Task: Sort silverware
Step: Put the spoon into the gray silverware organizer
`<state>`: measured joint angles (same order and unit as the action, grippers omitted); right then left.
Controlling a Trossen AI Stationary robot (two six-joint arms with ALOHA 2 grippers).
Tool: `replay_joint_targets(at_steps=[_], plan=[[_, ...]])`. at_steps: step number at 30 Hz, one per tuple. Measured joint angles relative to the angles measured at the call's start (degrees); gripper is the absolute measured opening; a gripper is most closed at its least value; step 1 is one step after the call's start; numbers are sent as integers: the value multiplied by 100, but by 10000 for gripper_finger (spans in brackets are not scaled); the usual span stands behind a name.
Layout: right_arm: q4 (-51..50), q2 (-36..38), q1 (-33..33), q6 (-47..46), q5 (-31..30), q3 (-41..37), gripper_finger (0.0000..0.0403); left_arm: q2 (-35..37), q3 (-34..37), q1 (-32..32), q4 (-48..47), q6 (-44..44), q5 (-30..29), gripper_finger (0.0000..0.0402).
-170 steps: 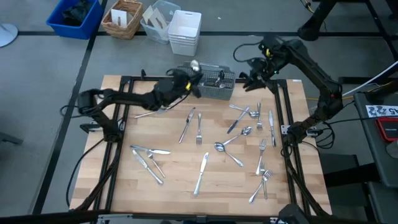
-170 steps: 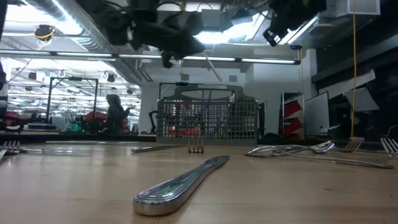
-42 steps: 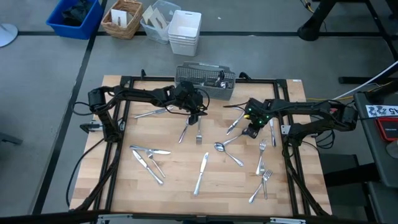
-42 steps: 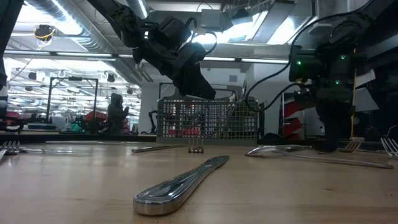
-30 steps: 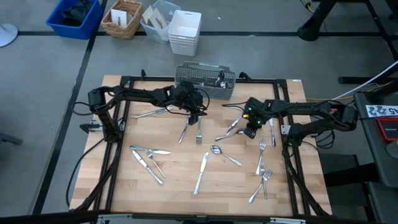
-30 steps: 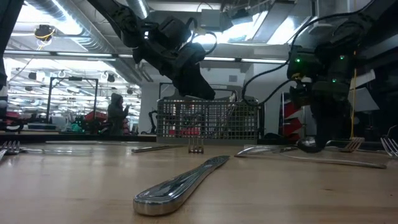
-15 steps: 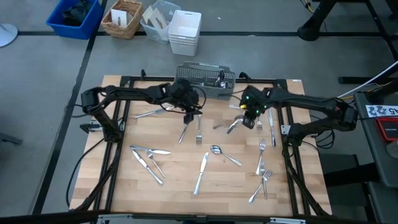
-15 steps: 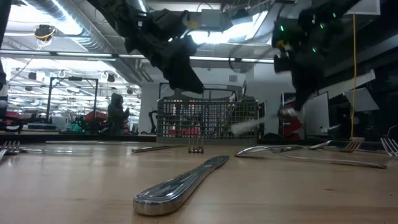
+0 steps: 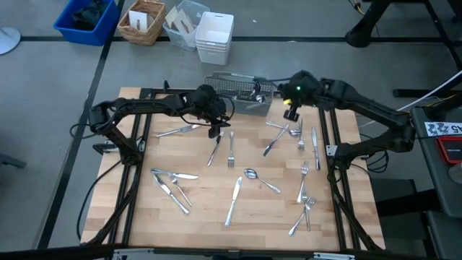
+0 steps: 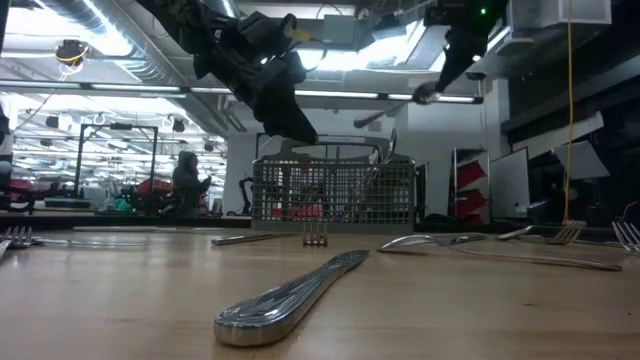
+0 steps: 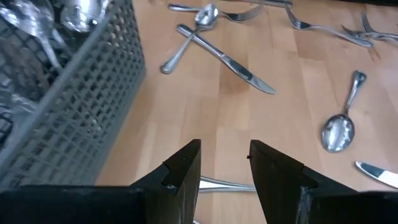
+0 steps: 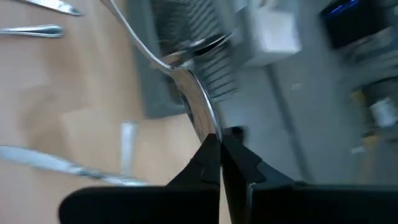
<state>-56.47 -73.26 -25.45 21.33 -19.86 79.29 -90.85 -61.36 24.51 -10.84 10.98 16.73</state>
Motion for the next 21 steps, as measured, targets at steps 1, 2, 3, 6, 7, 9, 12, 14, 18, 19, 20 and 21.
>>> replay_joint_targets(at_steps=[1,2,3,6,7,9,12,14,18,19,20,21], plan=[[54,0,0,174,-127,71,3,0,0,18,18,7,0,129],[160,0,0,392,-262,113,3,0,0,32,16,9,0,129],[293,3,0,620,-383,132,4,0,0,42,11,6,0,129],[743,-12,-2,1435,-742,135,5,0,0,42,17,11,0,129],[893,-40,-2,1742,-820,135,5,0,0,42,21,16,0,129],[1186,-117,-2,2311,-908,135,4,0,0,42,28,16,0,129],[1540,-306,-4,3102,-1046,135,4,0,0,41,43,16,0,129],[1638,-455,-2,3610,-1232,135,7,0,0,40,41,16,0,129],[1651,-819,-11,4451,-1520,135,9,0,0,40,42,0,0,129],[1677,-910,-11,4557,-1574,133,9,0,0,40,43,0,0,129],[1739,-997,-11,4653,-1627,133,10,0,0,40,43,-1,0,129],[1838,-1090,-11,4716,-1688,133,10,0,0,40,43,-1,0,129]])
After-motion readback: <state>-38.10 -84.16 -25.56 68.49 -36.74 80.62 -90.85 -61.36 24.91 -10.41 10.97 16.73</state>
